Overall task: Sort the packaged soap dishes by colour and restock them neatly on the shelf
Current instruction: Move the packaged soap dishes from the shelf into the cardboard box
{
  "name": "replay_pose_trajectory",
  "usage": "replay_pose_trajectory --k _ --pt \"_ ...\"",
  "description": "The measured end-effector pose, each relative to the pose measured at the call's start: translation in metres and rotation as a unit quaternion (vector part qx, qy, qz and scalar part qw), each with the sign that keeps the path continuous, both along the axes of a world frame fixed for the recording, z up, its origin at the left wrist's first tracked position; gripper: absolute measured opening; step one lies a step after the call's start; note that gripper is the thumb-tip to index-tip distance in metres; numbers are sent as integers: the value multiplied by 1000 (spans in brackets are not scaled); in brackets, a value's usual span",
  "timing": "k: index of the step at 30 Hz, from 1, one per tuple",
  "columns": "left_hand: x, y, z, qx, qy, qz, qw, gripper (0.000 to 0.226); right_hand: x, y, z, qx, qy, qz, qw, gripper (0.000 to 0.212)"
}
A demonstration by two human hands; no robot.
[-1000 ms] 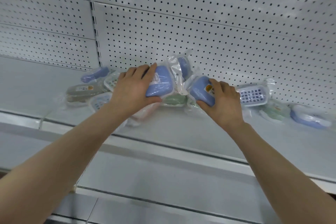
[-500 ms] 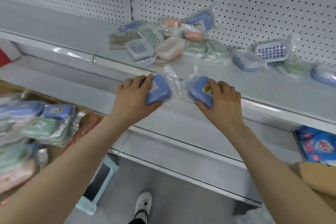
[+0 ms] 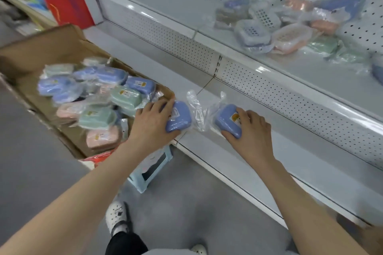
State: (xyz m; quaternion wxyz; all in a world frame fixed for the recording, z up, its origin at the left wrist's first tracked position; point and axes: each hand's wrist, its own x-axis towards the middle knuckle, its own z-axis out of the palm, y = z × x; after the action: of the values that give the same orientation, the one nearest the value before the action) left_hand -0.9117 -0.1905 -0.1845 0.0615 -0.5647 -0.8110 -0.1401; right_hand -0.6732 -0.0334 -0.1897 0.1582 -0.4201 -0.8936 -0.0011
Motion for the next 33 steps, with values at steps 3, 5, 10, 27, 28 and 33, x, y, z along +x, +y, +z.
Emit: replay_pose_trajectory --k 3,5,10,27,28,33 --pt "-58 -31 -9 -23 -4 32 999 84 -70 -15 -11 -13 0 27 1000 66" --pt "-103 -52 -15 -37 -15 47 998 83 -124 -29 -20 -27 -3 39 999 69" --pt "-223 -101 -33 -76 -30 83 993 82 -258 -65 -47 -79 -5 74 994 74" --pt "-401 -133 -99 -182 -114 135 967 89 -525 -36 -88 -128 -148 197 961 71" --pt "-405 -131 -103 -183 -116 136 967 89 -537 -30 -94 -137 -177 209 952 71" --pt "-421 -113 -125 -195 -127 117 965 90 -577 -10 -130 -166 -247 249 922 71"
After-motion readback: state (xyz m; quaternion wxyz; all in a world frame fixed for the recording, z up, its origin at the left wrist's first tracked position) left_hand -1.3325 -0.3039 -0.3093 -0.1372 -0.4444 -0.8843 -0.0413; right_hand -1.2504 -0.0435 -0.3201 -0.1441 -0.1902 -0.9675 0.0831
